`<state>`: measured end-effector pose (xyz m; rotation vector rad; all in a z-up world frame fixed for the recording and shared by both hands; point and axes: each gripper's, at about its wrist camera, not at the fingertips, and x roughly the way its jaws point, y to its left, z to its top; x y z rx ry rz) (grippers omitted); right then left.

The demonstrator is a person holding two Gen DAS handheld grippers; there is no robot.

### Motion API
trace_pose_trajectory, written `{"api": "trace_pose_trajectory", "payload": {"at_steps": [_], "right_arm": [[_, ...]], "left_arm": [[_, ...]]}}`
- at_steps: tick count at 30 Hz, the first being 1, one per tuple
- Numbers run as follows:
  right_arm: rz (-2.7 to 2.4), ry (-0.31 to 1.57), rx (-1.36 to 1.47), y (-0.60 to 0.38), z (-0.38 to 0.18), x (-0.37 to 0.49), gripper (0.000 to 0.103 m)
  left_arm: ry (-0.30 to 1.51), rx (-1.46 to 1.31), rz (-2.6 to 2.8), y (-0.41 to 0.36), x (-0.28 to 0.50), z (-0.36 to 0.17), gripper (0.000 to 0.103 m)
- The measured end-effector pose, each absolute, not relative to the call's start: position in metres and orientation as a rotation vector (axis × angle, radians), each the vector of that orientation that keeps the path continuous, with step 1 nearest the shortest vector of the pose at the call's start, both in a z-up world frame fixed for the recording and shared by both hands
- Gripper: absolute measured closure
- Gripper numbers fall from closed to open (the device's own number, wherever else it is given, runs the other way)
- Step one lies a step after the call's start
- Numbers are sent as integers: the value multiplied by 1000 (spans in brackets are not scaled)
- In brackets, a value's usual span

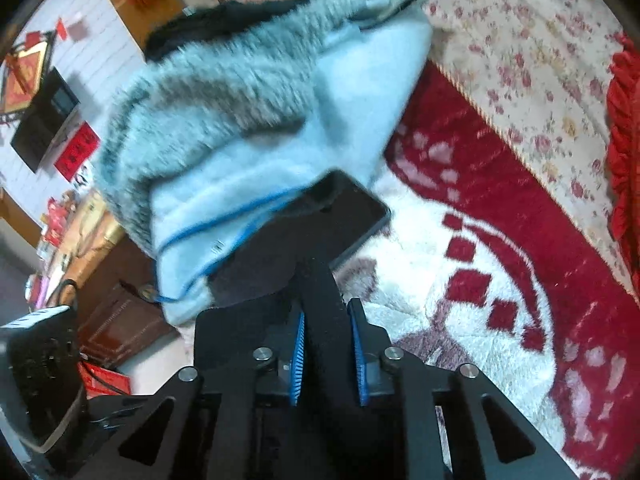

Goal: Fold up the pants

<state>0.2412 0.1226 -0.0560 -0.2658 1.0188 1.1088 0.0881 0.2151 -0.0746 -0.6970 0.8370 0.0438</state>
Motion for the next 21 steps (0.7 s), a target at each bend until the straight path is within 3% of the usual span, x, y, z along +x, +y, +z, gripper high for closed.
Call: {"api": "trace_pose_trajectory", "payload": {"at_steps": [21], "right_arm": [[1092, 731, 6, -12, 60, 189, 87]], "left_arm": [[662, -389, -96, 111, 66, 18, 82]]}}
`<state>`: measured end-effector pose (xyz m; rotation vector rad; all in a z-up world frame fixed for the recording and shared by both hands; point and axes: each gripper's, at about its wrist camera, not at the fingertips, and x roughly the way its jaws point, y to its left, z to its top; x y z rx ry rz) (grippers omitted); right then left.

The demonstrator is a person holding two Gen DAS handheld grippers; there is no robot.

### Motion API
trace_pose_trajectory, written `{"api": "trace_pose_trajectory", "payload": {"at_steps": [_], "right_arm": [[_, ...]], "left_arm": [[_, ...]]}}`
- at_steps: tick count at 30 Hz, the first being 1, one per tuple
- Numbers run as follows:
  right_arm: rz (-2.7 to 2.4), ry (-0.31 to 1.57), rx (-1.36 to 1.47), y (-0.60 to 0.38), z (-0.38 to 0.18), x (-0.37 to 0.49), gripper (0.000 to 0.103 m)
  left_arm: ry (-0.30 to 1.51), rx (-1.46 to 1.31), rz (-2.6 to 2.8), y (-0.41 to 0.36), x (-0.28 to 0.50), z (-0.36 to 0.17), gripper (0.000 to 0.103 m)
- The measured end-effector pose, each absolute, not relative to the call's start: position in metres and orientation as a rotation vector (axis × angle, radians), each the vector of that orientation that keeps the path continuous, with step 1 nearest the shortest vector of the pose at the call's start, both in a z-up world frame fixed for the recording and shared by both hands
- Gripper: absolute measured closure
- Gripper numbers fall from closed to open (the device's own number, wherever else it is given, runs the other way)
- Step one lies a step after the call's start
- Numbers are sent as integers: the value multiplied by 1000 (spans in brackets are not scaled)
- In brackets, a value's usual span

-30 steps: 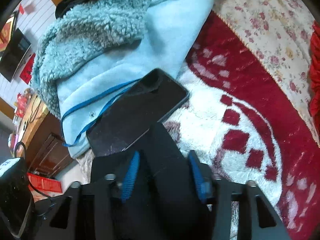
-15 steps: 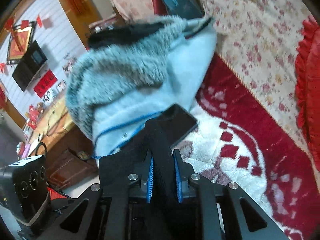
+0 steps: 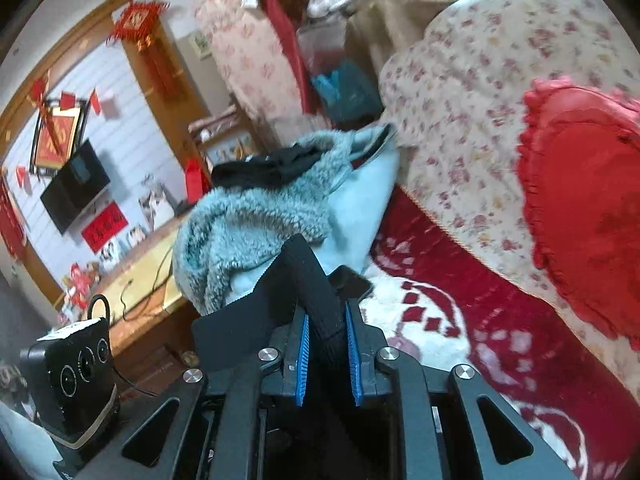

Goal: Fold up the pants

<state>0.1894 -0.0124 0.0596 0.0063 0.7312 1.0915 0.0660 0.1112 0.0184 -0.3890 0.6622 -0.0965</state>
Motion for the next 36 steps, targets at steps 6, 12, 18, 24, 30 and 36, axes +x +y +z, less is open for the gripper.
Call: {"api": "trace_pose_trajectory", "payload": {"at_steps": [6, 12, 18, 24, 30, 36], "right_arm": [[1033, 723, 75, -63, 62, 189, 88], [1017, 699, 107, -88, 69, 185, 88], [1037, 662, 82, -90, 81, 180, 88], [994, 665, 126, -132, 71, 174, 88], [868, 720, 195, -197, 37, 170, 88], [715, 816, 267, -264, -11, 153, 88]], "left_arm": [[675, -343, -144, 81, 71, 24, 82], [662, -285, -163, 56, 64, 34, 82], [650, -254, -171, 43, 54, 43, 82], [688, -219, -224, 19, 52, 30, 82], [772, -165, -309, -23, 57, -1, 82], [840, -58, -393, -57, 51, -25, 82]]}}
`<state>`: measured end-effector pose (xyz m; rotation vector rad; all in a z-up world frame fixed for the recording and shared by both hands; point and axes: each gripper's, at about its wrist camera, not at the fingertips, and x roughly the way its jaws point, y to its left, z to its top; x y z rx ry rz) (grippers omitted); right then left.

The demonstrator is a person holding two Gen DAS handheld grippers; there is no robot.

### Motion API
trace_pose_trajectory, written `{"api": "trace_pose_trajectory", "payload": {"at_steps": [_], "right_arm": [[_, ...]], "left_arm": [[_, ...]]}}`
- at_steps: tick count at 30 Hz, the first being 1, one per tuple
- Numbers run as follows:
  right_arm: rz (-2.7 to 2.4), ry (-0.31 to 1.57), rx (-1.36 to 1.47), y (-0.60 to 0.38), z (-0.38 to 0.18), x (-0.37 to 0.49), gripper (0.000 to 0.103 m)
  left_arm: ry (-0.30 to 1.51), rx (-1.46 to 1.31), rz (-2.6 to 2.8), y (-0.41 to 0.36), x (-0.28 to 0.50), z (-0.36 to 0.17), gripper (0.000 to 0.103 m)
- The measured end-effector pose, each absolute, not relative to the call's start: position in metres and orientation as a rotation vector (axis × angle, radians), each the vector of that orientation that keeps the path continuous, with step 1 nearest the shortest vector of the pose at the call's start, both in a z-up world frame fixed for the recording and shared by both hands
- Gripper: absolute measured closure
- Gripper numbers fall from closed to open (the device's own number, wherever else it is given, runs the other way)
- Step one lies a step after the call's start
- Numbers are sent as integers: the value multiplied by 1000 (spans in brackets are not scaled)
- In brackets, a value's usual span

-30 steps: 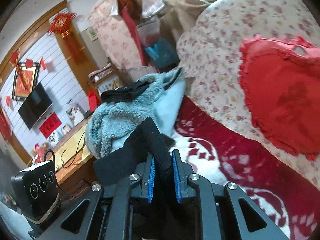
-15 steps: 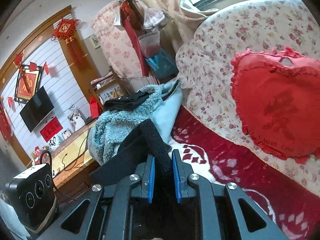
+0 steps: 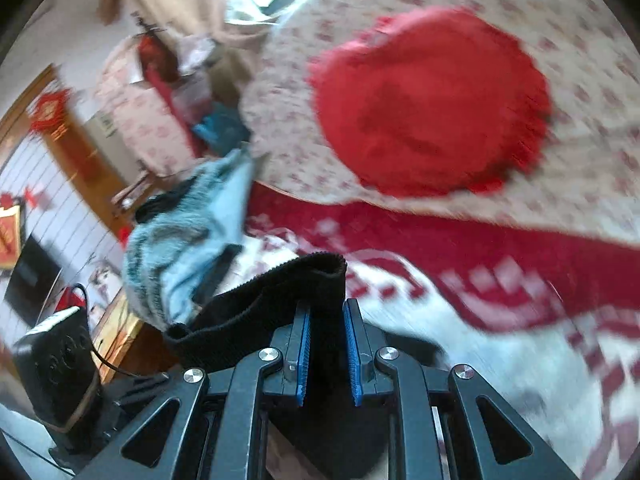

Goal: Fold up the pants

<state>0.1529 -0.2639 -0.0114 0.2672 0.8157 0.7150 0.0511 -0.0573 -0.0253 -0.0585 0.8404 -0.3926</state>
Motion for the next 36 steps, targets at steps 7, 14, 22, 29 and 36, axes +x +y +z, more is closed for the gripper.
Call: {"api": "trace_pose_trajectory", "payload": {"at_steps": [7, 14, 22, 29, 36], "right_arm": [[564, 846, 453, -327, -35, 137, 65], [577, 861, 586, -333, -31, 126, 54], [627, 935, 578, -309, -43, 119, 48], [652, 963, 394, -275, -44, 117, 41], [650, 998, 144, -236, -57, 117, 50]], "left_arm": [[851, 29, -487, -49, 31, -16, 78], [803, 50, -556, -28, 20, 13, 64], [816, 20, -466, -3, 52, 9, 64], [898, 12, -371, 7, 89, -25, 62], [920, -25, -341, 8, 93, -48, 61]]}}
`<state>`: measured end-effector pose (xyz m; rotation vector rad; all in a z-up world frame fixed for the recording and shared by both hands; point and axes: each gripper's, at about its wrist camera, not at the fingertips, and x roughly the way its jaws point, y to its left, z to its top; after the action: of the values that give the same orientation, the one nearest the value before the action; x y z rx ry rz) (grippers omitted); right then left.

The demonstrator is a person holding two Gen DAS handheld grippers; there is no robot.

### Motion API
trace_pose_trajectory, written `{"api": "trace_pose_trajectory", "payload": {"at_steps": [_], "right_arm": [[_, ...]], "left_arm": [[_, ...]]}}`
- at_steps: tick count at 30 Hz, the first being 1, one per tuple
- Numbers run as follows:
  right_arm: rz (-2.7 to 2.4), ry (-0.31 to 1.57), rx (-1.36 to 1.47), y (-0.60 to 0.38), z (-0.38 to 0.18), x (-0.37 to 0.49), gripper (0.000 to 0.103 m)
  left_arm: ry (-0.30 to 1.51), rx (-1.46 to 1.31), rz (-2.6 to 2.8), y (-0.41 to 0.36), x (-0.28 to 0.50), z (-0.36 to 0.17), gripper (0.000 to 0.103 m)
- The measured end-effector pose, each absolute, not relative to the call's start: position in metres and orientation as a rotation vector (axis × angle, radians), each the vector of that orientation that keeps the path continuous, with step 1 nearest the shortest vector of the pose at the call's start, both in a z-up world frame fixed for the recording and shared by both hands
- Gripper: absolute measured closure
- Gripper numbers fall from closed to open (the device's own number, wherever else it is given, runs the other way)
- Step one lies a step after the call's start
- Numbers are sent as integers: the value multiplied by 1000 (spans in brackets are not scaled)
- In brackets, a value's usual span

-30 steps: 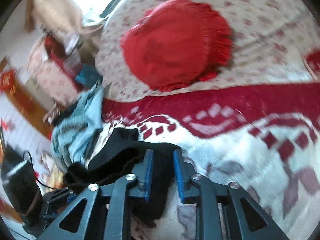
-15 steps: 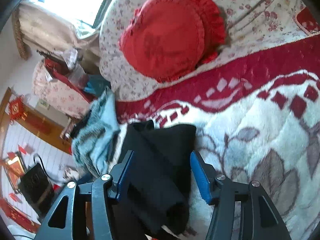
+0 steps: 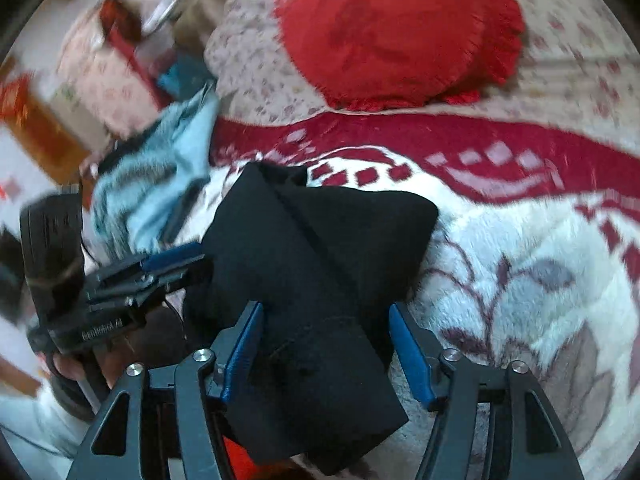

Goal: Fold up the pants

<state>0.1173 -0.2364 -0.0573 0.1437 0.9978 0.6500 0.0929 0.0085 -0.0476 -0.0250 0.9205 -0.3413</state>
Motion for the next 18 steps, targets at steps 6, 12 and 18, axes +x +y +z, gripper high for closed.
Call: {"api": "trace_pose_trajectory", "payload": {"at_steps": [6, 12, 18], "right_arm": [[620, 937, -123, -213, -37, 109, 78], [647, 928, -225, -200, -22, 105, 89], [644, 836, -320, -187, 4, 105, 91]], "left_arm": [[918, -81, -322, 13, 96, -47, 61], [921, -102, -326, 16, 97, -46, 61], [894, -147, -310, 22, 100, -34, 61]]}}
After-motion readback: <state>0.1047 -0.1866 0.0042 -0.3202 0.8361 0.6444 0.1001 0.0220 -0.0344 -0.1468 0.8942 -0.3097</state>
